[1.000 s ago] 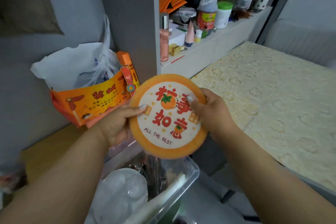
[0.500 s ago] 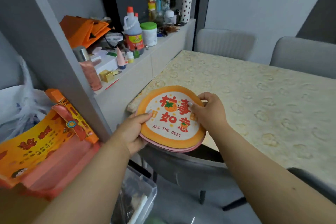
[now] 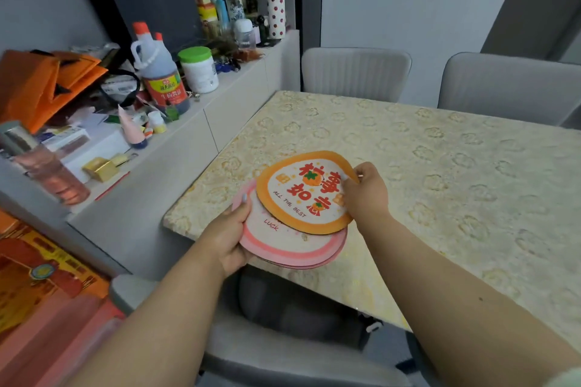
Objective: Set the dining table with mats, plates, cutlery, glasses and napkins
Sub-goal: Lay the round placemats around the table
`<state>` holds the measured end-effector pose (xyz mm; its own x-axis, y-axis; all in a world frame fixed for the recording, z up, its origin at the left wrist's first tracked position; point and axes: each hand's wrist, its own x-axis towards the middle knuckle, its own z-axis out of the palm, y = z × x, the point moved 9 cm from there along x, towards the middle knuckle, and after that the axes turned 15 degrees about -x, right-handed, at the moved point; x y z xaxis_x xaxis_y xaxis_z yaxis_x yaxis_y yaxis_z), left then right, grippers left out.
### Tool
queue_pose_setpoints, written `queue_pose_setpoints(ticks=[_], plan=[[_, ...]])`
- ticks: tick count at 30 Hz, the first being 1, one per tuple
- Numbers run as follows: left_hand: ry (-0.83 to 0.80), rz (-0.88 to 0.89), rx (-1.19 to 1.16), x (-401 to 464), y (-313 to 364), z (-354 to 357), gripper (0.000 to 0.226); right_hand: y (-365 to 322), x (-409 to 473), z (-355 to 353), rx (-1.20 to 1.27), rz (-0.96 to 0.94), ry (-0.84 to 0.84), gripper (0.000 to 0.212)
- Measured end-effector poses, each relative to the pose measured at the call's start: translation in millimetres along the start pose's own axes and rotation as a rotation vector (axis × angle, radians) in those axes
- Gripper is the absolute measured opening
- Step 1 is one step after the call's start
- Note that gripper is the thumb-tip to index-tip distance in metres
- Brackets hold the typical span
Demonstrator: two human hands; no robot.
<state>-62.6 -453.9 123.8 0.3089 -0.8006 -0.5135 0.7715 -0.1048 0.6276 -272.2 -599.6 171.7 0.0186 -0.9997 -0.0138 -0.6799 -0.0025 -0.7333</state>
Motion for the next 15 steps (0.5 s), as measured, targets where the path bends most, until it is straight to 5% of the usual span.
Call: queue_pose_setpoints(ticks=[9,15], plan=[[0.186,0.223,0.037,37.5,48.2,-25.4,0.032,57.8,33.7,17.1,0.236,0.274,0.115,0.015],[0.184,0.299,-0.065,54.4,76.3,-30.4,0.018,72.5,26.8,63.8,0.269,0.392,0.009,0.008]])
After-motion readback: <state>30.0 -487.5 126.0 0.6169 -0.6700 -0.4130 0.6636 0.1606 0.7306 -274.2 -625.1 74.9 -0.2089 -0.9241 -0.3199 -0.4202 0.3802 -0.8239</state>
